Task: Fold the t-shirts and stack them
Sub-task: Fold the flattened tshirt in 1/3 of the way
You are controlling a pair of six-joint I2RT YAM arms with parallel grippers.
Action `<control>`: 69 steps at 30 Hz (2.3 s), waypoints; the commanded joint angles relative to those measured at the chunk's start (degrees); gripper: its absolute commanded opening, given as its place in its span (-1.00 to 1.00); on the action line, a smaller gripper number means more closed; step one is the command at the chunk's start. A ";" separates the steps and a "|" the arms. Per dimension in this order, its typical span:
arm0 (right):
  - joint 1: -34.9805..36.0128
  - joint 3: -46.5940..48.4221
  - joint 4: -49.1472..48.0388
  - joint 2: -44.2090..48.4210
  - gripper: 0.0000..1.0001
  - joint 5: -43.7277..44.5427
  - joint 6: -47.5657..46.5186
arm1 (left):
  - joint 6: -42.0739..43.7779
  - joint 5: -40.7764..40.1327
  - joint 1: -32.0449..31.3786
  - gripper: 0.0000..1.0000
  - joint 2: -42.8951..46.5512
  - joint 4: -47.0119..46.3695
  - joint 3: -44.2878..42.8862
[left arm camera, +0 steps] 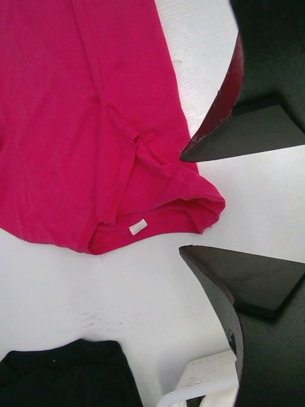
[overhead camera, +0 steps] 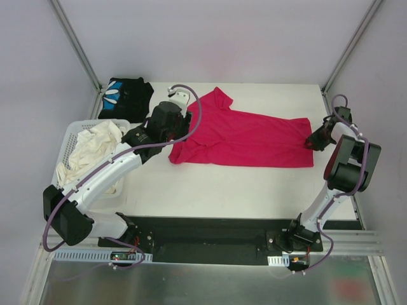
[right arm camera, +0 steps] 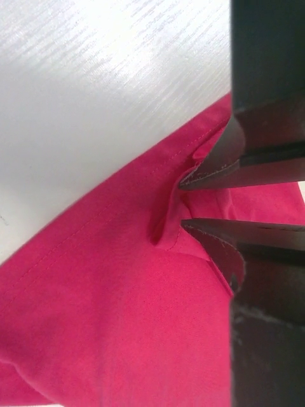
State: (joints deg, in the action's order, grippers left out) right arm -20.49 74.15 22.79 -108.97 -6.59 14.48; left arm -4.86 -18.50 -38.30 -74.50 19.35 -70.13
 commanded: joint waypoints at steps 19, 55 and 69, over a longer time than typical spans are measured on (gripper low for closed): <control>15.22 -0.94 -1.78 15.27 -0.44 -10.19 -0.33 | 1.52 9.88 -0.19 0.07 -33.60 -2.22 -18.20; 14.69 0.82 -1.87 14.13 -0.43 -10.37 -0.24 | 15.67 15.16 -1.60 0.06 -43.89 4.46 -20.91; 14.69 0.65 -2.04 13.25 -0.43 -10.64 -0.15 | 19.54 11.03 -2.56 0.08 -45.56 7.19 -24.53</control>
State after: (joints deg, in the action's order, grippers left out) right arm -5.50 72.97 21.63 -96.53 -15.97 14.52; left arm 12.34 -5.43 -40.56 -118.98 24.34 -92.16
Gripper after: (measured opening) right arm 0.284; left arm 0.538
